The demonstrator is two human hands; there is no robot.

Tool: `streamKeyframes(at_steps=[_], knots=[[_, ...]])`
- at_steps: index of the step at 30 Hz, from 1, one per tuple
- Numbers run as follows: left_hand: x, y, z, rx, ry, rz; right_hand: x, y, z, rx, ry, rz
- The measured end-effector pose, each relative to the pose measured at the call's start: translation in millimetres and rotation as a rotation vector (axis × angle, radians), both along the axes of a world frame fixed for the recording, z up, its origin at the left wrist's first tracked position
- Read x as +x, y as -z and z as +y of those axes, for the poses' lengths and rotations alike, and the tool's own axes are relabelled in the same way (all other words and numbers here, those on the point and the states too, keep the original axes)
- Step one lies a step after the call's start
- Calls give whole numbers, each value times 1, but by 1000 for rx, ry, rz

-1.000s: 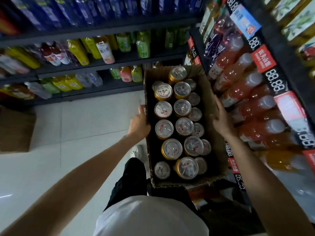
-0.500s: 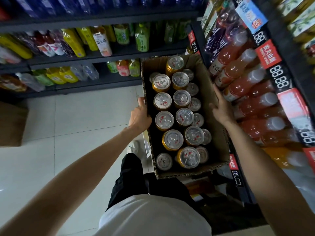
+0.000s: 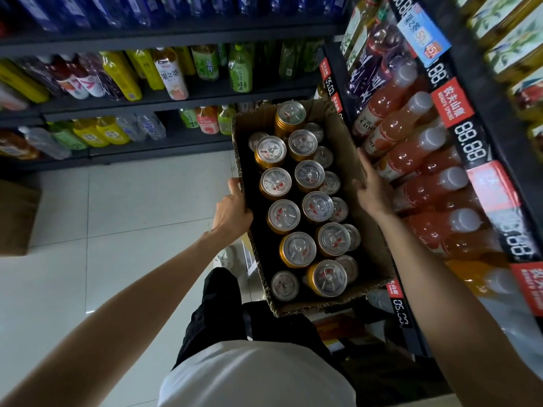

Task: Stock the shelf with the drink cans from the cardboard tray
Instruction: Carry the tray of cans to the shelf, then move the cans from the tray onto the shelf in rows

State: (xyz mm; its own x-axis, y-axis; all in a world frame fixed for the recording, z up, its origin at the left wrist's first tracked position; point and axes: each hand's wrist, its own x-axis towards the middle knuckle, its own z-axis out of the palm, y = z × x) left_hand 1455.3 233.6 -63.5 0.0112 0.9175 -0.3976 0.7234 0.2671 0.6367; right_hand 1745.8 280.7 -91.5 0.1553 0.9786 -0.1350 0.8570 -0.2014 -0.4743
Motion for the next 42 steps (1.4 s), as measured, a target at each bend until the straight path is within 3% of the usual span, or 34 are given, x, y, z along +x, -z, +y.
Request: streamKeyframes(at_steps=[11, 17, 22, 25, 30, 34, 38, 42], knots=[[-8, -2, 5, -11, 43, 30, -2, 5, -11, 17, -6, 96], [-21, -17, 7, -47, 25, 37, -8, -2, -12, -108, 21, 65], [-38, -38, 28, 281, 92, 199, -24, -32, -25, -60, 54, 107], [-38, -52, 51, 431, 257, 101, -40, -65, -34, 61, 36, 147], [-31, -54, 126, 507, 613, -50, -72, -99, -32, 98, -11, 229], [-14, -43, 204, 474, 840, 9, -99, -96, -12, 91, 118, 248], [10, -36, 255, 357, 1151, 100, -124, -75, 19, -74, 216, 246], [23, -33, 274, 388, 1444, 258, -140, -56, 39, -191, 227, 156]])
